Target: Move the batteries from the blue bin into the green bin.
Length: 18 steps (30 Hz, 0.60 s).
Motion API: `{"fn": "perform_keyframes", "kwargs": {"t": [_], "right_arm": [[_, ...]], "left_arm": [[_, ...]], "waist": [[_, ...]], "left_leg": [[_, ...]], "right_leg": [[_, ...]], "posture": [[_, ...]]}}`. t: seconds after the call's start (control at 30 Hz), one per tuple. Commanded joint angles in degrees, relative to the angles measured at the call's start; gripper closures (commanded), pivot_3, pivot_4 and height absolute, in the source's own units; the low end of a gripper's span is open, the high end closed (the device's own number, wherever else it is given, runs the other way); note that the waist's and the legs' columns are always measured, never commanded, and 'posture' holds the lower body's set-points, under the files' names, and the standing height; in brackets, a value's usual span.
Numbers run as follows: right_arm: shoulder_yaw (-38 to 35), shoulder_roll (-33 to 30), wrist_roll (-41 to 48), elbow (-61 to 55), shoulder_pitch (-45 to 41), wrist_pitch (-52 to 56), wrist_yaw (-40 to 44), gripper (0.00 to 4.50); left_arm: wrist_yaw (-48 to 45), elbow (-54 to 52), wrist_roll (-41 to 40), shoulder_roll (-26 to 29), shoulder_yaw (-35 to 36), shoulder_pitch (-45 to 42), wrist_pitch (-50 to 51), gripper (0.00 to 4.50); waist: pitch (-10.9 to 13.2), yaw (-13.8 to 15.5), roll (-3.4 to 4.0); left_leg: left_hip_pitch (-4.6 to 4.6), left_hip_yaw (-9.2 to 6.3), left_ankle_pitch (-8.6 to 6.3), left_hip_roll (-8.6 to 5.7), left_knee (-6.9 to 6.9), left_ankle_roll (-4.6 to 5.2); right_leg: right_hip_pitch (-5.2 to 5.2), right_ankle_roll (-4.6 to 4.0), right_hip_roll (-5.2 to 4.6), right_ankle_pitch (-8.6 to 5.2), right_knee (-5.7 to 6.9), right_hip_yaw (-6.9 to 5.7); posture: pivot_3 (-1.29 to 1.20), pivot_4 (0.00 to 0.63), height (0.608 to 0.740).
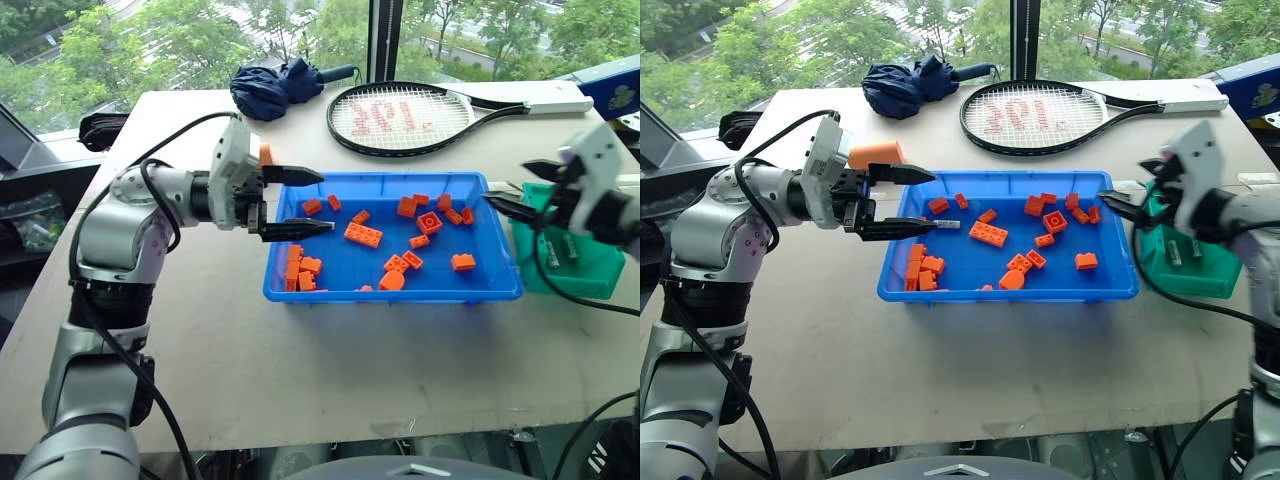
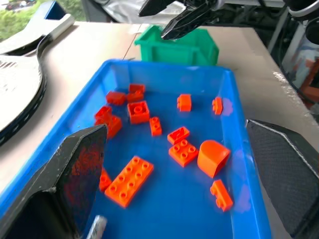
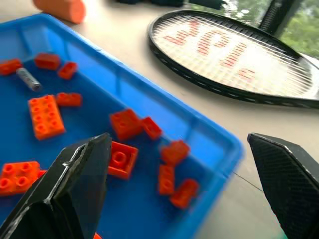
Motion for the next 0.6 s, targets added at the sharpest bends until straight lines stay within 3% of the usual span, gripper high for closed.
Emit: {"fn": "perform_keyframes", "kwargs": {"t": [0.03,0.27,0.43,0.6], "right_arm": [[7.2,4.4,-2.3,4.4,-4.7,-5.5,1.1,0.09],[20.6,17.7,-8.1,22.4,-15.3,-13.5,3.8,0.09],[24.8,27.0,-12.3,39.1,-23.2,-18.0,4.5,0.09],[25.9,32.4,-16.0,53.1,-28.4,-22.8,5.0,0.09]], "left_arm": [[1.0,-3.0,-0.8,3.3,5.1,3.0,0.1,0.0],[3.7,-8.5,-2.9,8.4,15.6,15.8,2.3,0.0],[5.1,-11.9,-4.1,9.5,22.9,25.4,3.4,0.0],[6.9,-13.5,-5.5,9.1,24.4,26.9,3.7,0.0]], "waist": [[0.0,0.3,-0.04],[0.0,0.1,-0.05],[0.0,-0.2,-0.04],[0.0,0.1,-0.05]], "left_leg": [[-0.03,-0.03,0.0,-0.02,0.0,0.0],[-0.04,-0.08,0.01,-0.1,0.01,-0.02],[-0.02,-0.1,0.02,-0.08,-0.05,-0.06],[-0.02,-0.21,0.04,-0.14,-0.11,-0.1]], "right_leg": [[-0.01,0.0,-0.01,0.0,0.0,-0.04],[-0.04,0.0,-0.1,0.0,0.02,-0.08],[-0.11,-0.01,-0.08,0.0,0.04,-0.07],[-0.13,-0.02,-0.1,0.01,0.01,-0.17]], "posture": [[0.0,0.15,0.74],[0.0,0.15,0.74],[0.0,0.15,0.74],[0.0,0.15,0.74]]}}
